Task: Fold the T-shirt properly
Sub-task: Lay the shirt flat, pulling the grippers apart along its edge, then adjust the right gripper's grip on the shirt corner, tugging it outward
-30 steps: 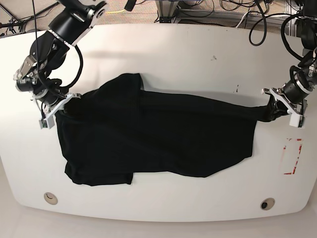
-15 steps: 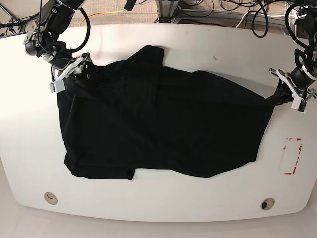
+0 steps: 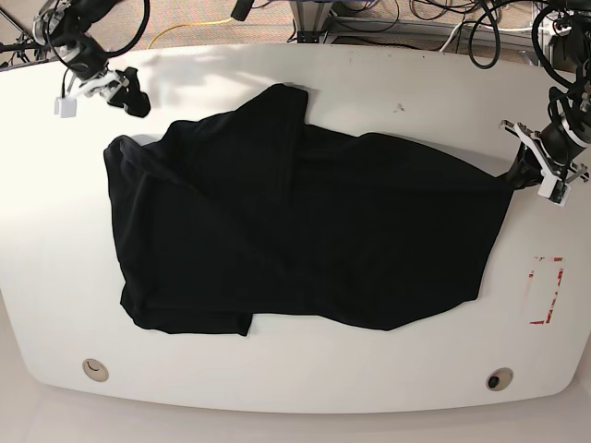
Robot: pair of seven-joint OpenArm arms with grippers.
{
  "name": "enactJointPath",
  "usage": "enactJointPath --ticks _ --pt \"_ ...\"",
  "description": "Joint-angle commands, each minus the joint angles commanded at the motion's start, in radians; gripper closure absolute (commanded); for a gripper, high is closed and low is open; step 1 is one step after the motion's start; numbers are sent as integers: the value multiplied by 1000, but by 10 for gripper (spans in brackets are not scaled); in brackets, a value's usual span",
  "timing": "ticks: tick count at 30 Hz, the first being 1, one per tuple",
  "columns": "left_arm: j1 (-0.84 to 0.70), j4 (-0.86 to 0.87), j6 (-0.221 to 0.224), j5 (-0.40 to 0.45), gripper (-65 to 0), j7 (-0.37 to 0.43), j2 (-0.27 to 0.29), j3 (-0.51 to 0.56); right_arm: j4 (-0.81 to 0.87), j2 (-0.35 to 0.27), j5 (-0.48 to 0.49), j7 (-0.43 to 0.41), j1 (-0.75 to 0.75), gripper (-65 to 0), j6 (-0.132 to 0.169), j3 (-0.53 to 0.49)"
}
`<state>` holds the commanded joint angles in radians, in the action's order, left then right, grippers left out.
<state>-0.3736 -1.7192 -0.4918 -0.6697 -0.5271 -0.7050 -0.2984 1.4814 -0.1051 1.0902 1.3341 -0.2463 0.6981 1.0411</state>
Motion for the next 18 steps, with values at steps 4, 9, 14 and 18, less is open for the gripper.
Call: enactJointPath --ticks 4,9,14,18 --pt "0 5 0 0 0 -2 0 0 -34 -3 28 14 15 -428 0 -2" --pt "2 14 0 2 0 -2 0 3 -35 0 25 14 77 -428 0 -2" --pt "0 20 0 2 0 -2 0 3 -68 -3 25 15 137 -428 0 -5" --pt "0 20 0 2 0 -2 2 5 -127 -11 34 15 178 -412 0 -61"
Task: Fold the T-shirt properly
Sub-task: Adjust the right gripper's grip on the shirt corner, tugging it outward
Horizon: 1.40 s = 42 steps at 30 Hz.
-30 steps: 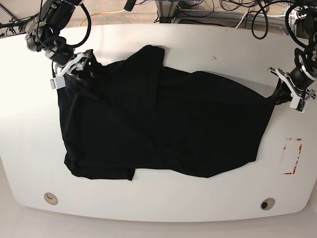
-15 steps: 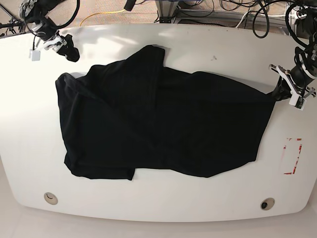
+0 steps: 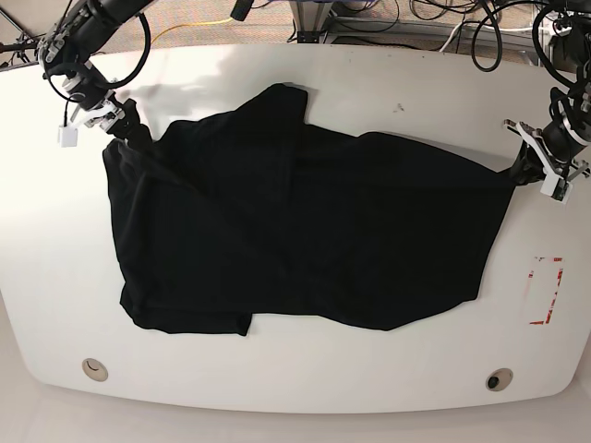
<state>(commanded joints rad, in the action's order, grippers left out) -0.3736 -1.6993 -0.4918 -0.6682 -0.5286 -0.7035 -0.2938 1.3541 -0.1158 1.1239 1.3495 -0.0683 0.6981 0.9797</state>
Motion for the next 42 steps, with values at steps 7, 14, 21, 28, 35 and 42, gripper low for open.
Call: enactJointPath --ticks 7,14,21,28,35,42 --pt "0 -6 2 11 0 0 48 -2 2 2 -6 0 26 -293 0 -86" --pt "0 -6 0 118 0 0 101 -2 2 -23 -29 -8 44 -185 0 -106" --pt "12 3 0 172 0 0 124 -5 2 -81 -26 -2 8 -38 0 -109" --pt "37 3 0 173 0 0 123 -6 2 -137 -23 47 -72 -174 0 -101" --pt "37 3 0 175 0 0 121 -6 37 -198 121 47 -169 -409 0 -109" --pt "63 3 0 175 0 -2 123 -5 298 -207 118 47 -224 -474 0 -110"
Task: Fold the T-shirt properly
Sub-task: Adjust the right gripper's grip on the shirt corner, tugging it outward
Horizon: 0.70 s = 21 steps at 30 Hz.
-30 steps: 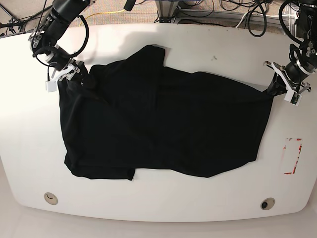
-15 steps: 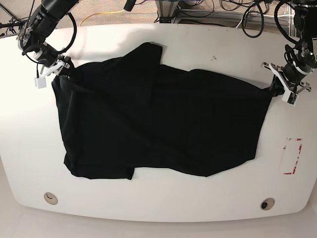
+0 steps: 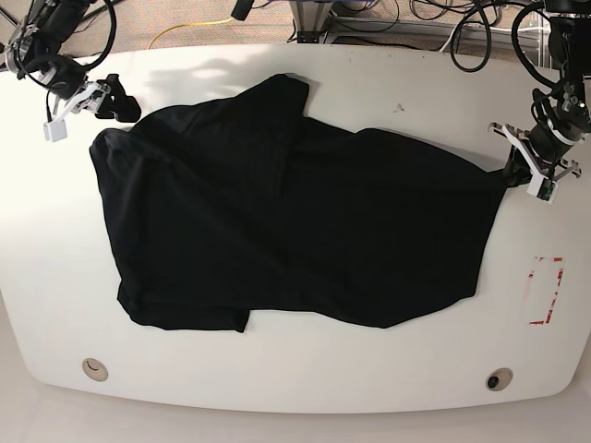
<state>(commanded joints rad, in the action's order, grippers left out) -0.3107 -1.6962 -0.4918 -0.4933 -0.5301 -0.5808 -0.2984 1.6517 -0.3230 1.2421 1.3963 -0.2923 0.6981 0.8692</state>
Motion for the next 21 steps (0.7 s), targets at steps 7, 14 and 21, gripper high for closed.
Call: enactJointPath --ticks 7,14,21 --pt "0 -2 0 0 0 0 2 3 141 6 -127 0 46 -476 0 3" --pt "2 0 0 0 0 0 2 3 49 48 -207 0 114 -474 0 0" --pt "-3 0 0 0 0 0 2 3 44 46 -287 -82 123 -474 0 -127"
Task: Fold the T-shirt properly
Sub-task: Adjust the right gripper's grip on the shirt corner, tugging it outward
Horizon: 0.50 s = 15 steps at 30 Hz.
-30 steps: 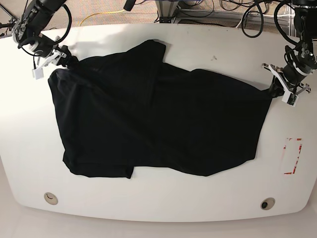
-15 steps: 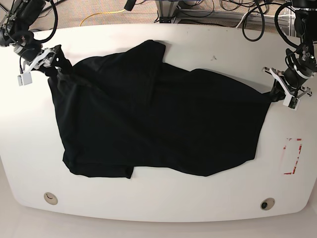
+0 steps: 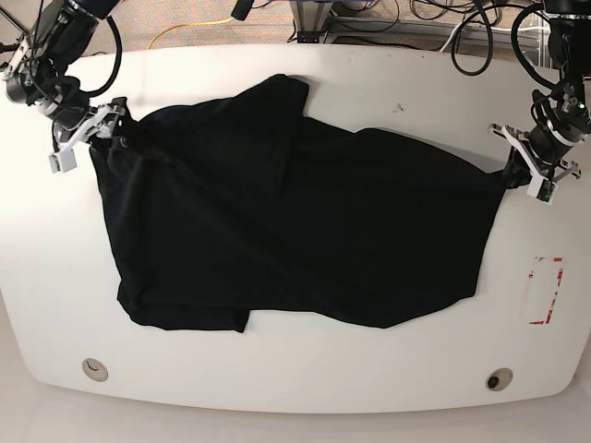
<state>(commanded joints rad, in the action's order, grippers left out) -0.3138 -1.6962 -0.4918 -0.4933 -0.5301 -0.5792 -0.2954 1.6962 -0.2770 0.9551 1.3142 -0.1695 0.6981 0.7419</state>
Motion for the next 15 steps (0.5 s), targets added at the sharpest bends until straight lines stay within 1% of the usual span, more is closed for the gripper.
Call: enactJointPath --ticks 5,9,14,15 --pt "-2 0 0 0 0 0 2 0 0 -3 -103 -78 -3 -474 0 -110" --pt "-2 0 0 0 0 0 2 0 0 -23 -207 -129 -5 -474 0 -192" --pt "-2 0 0 0 0 0 2 0 15 -26 -285 -161 -6 -474 0 -259" --pt "-2 2 0 0 0 0 2 0 29 -26 -319 -167 -12 -474 0 -262"
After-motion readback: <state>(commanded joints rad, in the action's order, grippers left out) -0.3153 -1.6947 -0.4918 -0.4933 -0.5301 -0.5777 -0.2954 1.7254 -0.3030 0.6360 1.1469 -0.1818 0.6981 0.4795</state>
